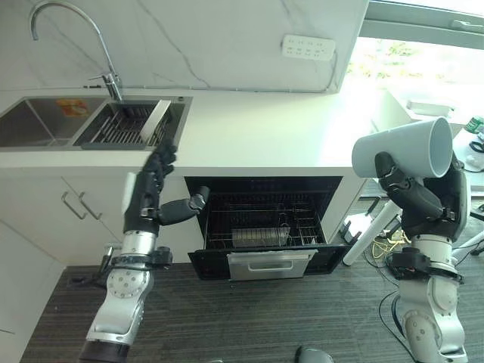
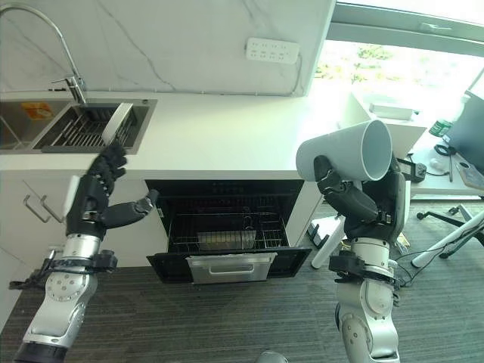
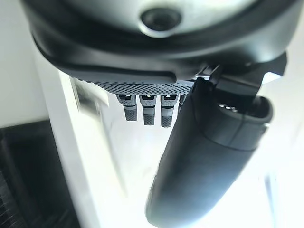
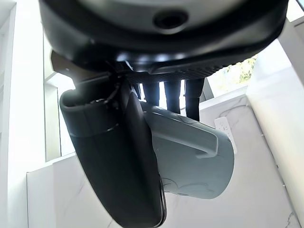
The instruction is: Place the dishes in the dishwasher.
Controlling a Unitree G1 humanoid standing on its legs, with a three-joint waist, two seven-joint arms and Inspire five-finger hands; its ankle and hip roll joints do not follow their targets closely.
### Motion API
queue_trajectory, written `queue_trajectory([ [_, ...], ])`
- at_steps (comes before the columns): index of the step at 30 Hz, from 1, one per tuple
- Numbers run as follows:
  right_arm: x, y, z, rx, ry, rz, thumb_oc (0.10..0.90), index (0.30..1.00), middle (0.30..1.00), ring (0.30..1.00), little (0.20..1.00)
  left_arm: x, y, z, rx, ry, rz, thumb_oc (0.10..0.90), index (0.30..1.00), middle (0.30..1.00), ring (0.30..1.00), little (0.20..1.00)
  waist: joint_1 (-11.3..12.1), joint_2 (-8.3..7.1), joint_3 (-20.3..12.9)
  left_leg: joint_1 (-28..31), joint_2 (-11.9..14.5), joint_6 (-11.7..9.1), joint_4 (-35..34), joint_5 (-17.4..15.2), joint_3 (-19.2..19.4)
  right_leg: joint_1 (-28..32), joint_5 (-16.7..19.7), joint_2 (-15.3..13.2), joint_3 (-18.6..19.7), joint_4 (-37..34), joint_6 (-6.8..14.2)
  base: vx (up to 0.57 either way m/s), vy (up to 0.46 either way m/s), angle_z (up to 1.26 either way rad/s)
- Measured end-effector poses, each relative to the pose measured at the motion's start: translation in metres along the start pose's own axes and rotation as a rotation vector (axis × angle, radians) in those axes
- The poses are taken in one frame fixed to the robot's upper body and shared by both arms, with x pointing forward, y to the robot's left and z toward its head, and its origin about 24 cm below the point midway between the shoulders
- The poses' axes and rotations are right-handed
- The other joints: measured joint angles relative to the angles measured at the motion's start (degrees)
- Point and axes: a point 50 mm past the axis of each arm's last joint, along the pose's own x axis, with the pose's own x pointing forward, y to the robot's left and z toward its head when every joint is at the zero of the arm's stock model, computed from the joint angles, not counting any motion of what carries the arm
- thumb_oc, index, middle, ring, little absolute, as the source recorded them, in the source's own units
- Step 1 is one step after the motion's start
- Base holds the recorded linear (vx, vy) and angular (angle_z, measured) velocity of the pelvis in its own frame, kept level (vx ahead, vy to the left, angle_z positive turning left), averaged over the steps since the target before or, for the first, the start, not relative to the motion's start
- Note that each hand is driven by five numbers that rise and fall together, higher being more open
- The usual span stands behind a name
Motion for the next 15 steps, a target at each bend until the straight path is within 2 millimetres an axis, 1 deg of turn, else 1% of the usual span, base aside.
queue_trajectory([
  [2, 0.001, -0.003, -0.002, -0.026, 0.02, 0.018, 0.4, 0.3, 0.3, 0.3, 0.3, 0.001, -0.014, -0.009, 0.083, 0.067, -0.15, 0.8, 0.9, 0.9, 0.9, 0.9, -0.5, 0.55, -0.3, 0.1, 0.0, 0.1, 0.0, -0.1, 0.3, -0.1, 0.1, 0.0, 0.4, 0.0, 0.0, -0.01, 0.021, -0.1],
  [4, 0.001, -0.003, -0.002, -0.027, 0.024, 0.023, 0.4, 0.3, 0.3, 0.3, 0.3, -0.002, -0.023, -0.017, 0.125, 0.115, -0.225, 0.8, 0.9, 0.9, 0.9, 0.9, -1.5, 0.67, -0.3, 0.0, 0.1, 0.0, 0.1, 0.0, 0.5, -0.4, 0.1, 0.0, 0.5, 0.1, 0.0, -0.02, 0.026, -0.06],
  [6, 0.001, -0.002, -0.003, -0.025, 0.028, 0.027, 0.4, 0.3, 0.3, 0.3, 0.3, -0.002, -0.025, -0.022, 0.151, 0.151, -0.263, 0.8, 0.9, 0.9, 0.9, 0.9, -2.1, 0.8, -0.4, 0.1, 0.1, 0.5, 0.1, 0.2, 0.7, -0.5, 0.2, 0.1, 0.5, 0.1, 0.0, 0.0, 0.0, 0.0],
  [11, 0.002, 0.0, -0.005, -0.028, 0.056, 0.047, 0.4, 0.3, 0.3, 0.3, 0.3, 0.004, -0.034, -0.03, 0.18, 0.217, -0.354, 0.8, 0.9, 0.9, 0.9, 0.9, -2.1, 1.32, -0.5, 0.0, 0.1, 0.6, 0.1, 0.5, 1.4, -1.0, 0.8, 0.2, 1.3, 0.0, 0.0, -0.02, 0.011, -0.06],
  [13, 0.002, 0.005, -0.009, -0.019, 0.074, 0.065, 0.4, 0.3, 0.3, 0.3, 0.3, 0.006, -0.039, -0.038, 0.189, 0.264, -0.382, 0.8, 0.9, 0.9, 0.9, 0.9, -2.2, 1.46, -0.6, 0.1, 0.2, 0.6, 0.1, 0.5, 1.6, -1.2, 1.0, 0.2, 1.6, 0.0, 0.0, -0.02, -0.004, -0.06],
  [15, 0.001, 0.007, -0.011, -0.011, 0.092, 0.081, 0.4, 0.3, 0.3, 0.3, 0.3, 0.003, -0.046, -0.046, 0.195, 0.328, -0.43, 0.8, 0.9, 0.9, 0.9, 0.9, -2.6, 1.48, -0.6, 0.1, 0.2, 0.6, 0.1, 0.5, 2.0, -1.3, 1.2, 0.3, 1.9, -0.2, 0.0, -0.04, -0.009, -0.08],
])
